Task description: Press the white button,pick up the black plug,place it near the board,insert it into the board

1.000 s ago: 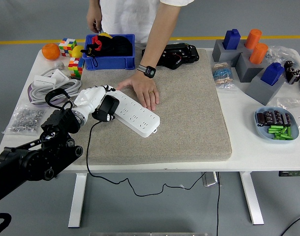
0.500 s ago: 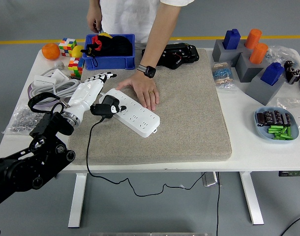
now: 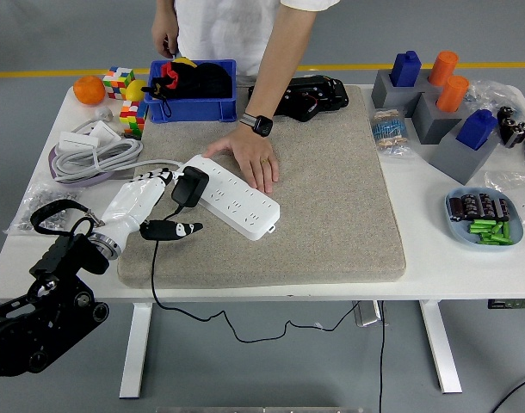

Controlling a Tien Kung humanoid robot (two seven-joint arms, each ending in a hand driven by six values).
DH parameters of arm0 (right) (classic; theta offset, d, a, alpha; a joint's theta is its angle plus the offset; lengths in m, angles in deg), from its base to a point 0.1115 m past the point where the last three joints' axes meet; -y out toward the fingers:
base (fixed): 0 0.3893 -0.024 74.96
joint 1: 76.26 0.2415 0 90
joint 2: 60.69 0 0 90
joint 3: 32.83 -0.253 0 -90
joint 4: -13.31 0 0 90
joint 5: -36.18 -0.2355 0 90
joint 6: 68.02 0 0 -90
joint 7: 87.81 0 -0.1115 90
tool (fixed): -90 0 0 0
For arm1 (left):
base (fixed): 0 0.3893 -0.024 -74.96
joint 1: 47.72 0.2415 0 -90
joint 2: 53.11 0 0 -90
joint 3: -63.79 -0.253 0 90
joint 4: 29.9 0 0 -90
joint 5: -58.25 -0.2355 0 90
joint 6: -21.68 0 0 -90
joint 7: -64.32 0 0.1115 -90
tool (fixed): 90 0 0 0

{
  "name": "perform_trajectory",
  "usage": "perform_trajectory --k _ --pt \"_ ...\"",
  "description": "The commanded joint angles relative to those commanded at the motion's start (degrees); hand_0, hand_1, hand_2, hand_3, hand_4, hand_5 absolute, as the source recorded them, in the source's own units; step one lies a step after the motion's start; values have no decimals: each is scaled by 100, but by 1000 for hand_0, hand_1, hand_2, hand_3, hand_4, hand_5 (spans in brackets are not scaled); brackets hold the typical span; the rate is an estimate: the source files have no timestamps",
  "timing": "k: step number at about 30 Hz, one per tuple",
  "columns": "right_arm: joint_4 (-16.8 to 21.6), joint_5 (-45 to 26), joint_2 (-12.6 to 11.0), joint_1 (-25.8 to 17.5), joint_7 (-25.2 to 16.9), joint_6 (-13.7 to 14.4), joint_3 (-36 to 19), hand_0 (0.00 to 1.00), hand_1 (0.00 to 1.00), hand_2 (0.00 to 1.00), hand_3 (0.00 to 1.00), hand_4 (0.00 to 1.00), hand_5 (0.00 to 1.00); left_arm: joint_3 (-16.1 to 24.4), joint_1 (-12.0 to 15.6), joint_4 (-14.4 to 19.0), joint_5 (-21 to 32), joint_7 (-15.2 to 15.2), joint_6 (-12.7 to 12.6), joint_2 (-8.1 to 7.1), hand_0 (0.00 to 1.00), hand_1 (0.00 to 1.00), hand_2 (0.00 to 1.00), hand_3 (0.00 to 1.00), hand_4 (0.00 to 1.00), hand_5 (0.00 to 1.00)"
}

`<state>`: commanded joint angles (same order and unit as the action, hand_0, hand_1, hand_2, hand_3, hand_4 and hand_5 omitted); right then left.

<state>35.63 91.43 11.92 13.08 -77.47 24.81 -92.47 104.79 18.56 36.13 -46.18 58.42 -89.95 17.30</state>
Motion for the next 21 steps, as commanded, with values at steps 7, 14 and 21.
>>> perform_trajectory --k 7,14,21 --pt "0 -6 -5 4 0 -3 42 591 592 637 589 665 413 -78 -63 -128 47 1 10 48 868 920 828 796 933 425" --pt "-14 -14 -8 -6 5 -5 91 591 592 637 589 665 412 -143 -115 -165 45 -14 23 92 864 917 821 790 923 435" --pt "-7 -21 -15 14 2 -5 105 591 592 637 589 665 412 -254 -266 -228 55 -68 68 163 859 913 820 781 922 433"
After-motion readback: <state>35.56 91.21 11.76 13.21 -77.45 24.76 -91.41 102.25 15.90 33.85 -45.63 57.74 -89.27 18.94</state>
